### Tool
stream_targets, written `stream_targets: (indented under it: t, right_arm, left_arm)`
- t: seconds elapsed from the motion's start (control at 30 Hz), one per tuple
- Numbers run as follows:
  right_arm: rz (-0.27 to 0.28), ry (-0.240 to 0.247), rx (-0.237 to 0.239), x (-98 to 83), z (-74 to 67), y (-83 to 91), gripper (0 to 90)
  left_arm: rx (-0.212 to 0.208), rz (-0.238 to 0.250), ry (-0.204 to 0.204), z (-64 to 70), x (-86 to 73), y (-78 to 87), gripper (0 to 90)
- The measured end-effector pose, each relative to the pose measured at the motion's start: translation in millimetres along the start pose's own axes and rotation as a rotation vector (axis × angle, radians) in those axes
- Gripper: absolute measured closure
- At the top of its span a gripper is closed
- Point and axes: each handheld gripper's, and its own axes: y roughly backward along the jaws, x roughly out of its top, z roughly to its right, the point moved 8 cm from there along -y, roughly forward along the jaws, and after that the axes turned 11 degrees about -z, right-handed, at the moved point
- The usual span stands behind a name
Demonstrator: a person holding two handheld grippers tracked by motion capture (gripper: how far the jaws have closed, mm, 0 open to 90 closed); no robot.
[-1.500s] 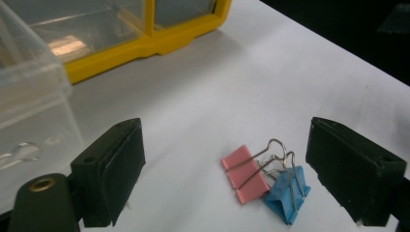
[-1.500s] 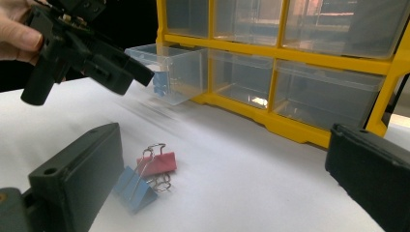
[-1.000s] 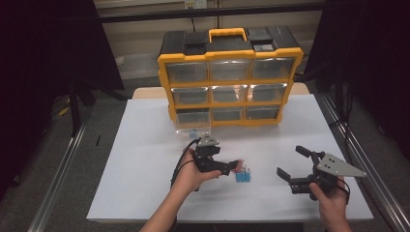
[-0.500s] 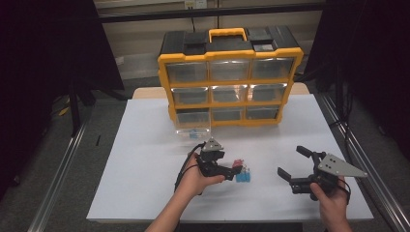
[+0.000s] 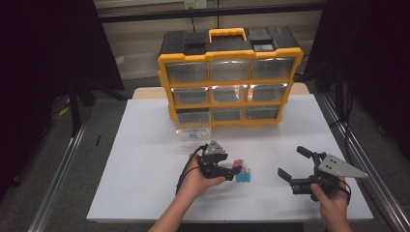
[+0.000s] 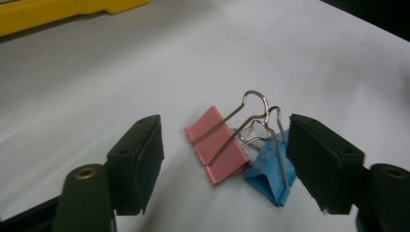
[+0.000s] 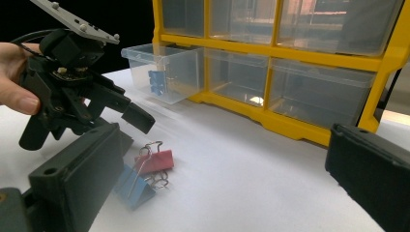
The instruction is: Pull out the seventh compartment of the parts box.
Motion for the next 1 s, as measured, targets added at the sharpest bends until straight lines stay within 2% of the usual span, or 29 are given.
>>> stream_targets:
  t: [0.2,0.33,0.37,0.4,0.5,0.53,0.57,0.67,0.8,0.87,1.0]
  right_arm:
    - [-0.006,0.010,-0.001,-0.8,-0.7,0.6,0.0]
    - [-0.002,-0.001,-0.003,-0.8,0.1,1.7,0.0]
    - [-0.003,-0.003,-0.004,-0.9,0.3,1.8,0.0]
    - [-0.003,-0.001,-0.003,-1.0,0.3,1.8,0.0]
    - [-0.004,0.005,-0.002,-1.1,-0.2,1.7,0.0]
    - [-0.004,0.006,-0.002,-1.1,-0.3,1.8,0.0]
    - [-0.004,0.006,-0.002,-1.0,-0.2,2.0,0.0]
    - [-0.001,-0.001,0.001,-0.9,-0.2,2.7,0.0]
    - [0.001,0.003,-0.004,-0.9,0.8,3.2,0.0]
    - [0.001,0.002,-0.002,-0.9,0.5,3.2,0.0]
    - [-0.004,-0.001,-0.003,-1.4,0.8,3.6,0.0]
  left_arm:
    - [0.016,-0.024,0.000,-1.9,-3.7,-5.1,42.3]
    - [0.014,-0.041,-0.010,-1.7,-4.5,-7.1,49.0]
    - [0.035,-0.031,-0.005,-2.3,-3.8,-8.4,50.2]
    - [0.007,-0.031,-0.013,-1.6,-3.9,-9.0,51.1]
    - [0.012,-0.045,-0.010,-2.0,-4.7,-10.7,54.6]
    - [0.037,-0.037,-0.005,-3.0,-4.4,-11.9,54.8]
    - [0.017,-0.049,-0.008,-2.6,-5.4,-11.8,55.1]
    - [0.012,-0.049,-0.008,-4.2,-6.2,-13.5,57.1]
    - [0.045,-0.065,0.003,-10.0,-7.6,-12.7,58.2]
    - [0.040,-0.051,0.004,-11.4,-7.2,-14.0,58.5]
    - [0.039,-0.064,0.011,-12.8,-9.0,-16.2,58.5]
